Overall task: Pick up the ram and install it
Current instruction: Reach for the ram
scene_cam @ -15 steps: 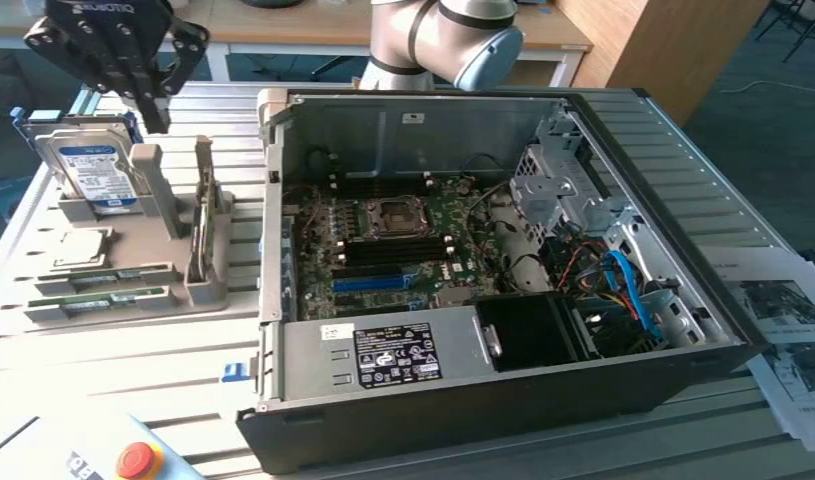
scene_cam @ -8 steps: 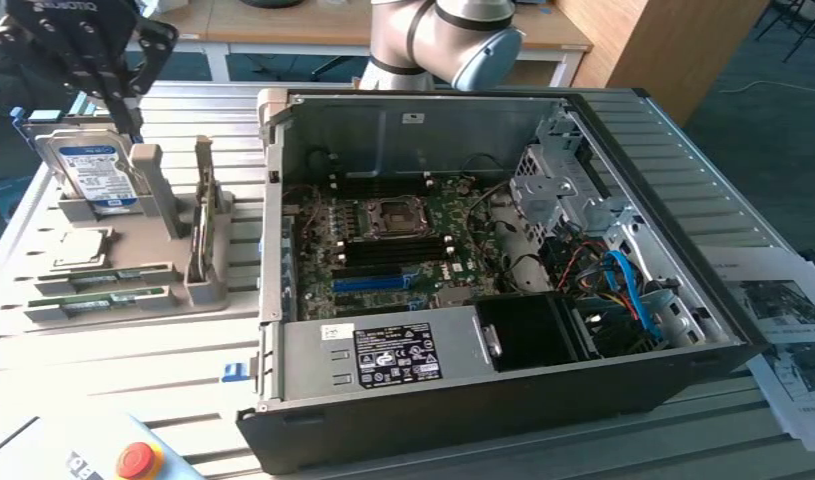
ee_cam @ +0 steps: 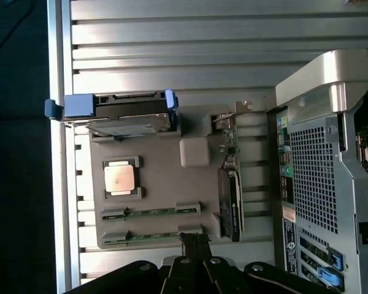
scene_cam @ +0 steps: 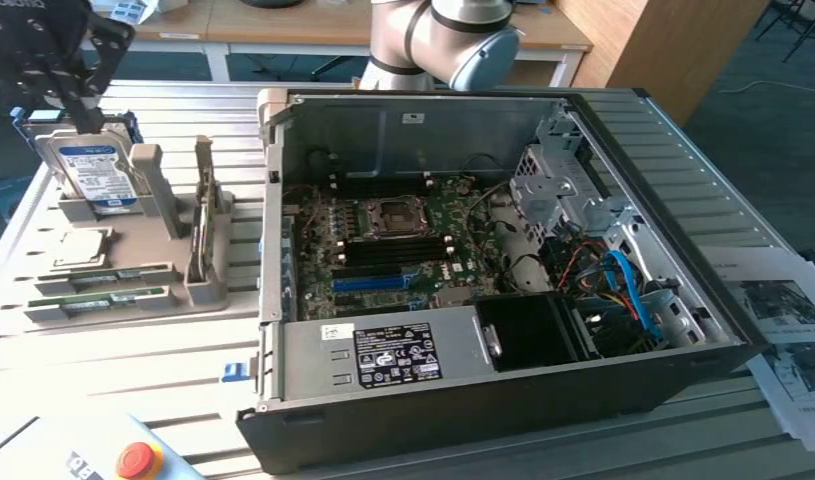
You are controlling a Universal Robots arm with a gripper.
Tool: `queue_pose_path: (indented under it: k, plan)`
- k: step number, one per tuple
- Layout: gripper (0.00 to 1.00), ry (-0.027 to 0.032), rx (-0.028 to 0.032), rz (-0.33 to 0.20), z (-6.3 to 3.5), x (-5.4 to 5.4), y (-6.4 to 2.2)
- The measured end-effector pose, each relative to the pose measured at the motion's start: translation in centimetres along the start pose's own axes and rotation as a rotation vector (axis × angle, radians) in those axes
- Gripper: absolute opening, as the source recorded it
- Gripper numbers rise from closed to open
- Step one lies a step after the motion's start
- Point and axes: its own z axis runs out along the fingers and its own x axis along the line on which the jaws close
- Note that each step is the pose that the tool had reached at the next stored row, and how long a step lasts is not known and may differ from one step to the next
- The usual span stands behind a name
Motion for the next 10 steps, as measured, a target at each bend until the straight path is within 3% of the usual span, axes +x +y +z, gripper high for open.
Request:
queue_pose_path:
  k: [8, 10]
  plan:
    - [0.10, 0.0000, 0.0000, 0.001, -0.07, 3.0, -0.19]
    - [0.10, -0.0001, 0.0000, 0.001, -0.07, 3.3, -0.21]
